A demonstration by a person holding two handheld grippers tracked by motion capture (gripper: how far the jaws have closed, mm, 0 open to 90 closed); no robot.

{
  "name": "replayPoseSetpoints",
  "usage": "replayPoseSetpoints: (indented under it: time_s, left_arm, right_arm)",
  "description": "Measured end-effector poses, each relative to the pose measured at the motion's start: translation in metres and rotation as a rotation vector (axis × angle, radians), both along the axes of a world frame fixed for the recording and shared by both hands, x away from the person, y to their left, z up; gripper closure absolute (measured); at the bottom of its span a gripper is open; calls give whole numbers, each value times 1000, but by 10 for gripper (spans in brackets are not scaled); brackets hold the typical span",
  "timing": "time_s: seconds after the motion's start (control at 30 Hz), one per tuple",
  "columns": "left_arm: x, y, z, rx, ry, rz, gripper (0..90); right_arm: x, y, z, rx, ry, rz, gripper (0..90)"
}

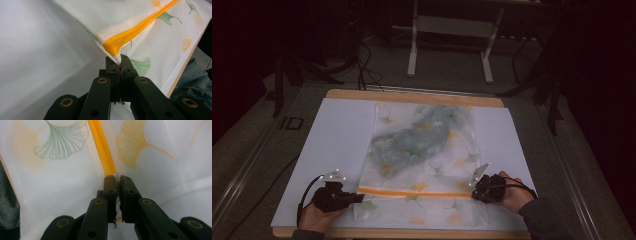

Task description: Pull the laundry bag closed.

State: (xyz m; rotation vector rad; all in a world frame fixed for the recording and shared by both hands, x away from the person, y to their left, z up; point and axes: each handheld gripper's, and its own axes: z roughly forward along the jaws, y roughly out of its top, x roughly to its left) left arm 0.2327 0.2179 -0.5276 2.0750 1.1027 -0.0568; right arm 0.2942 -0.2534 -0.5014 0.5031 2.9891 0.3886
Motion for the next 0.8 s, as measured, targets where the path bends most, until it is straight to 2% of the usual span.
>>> replayPoseSetpoints:
  time_s: [0.23, 0.47, 0.53, 0.63, 0.8]
  left_arm:
    - [0, 0, -2, -2, 10, -7, 882]
    - [0, -1, -3, 3, 16, -11, 881]
    - [-1, -1, -2, -10, 8, -10, 867]
    - [-1, 3, -1, -6, 0, 9, 818]
    - [-3, 9, 3, -25, -43, 20, 748]
  right_arm:
    - [-1, -10, 0, 5, 7, -18, 843]
    - [-1, -18, 1, 36, 12, -32, 842]
    - [-1, -19, -1, 51, 16, -39, 840]
    - [-2, -19, -2, 69, 11, -45, 819]
    - [-3, -26, -2, 144, 34, -75, 713]
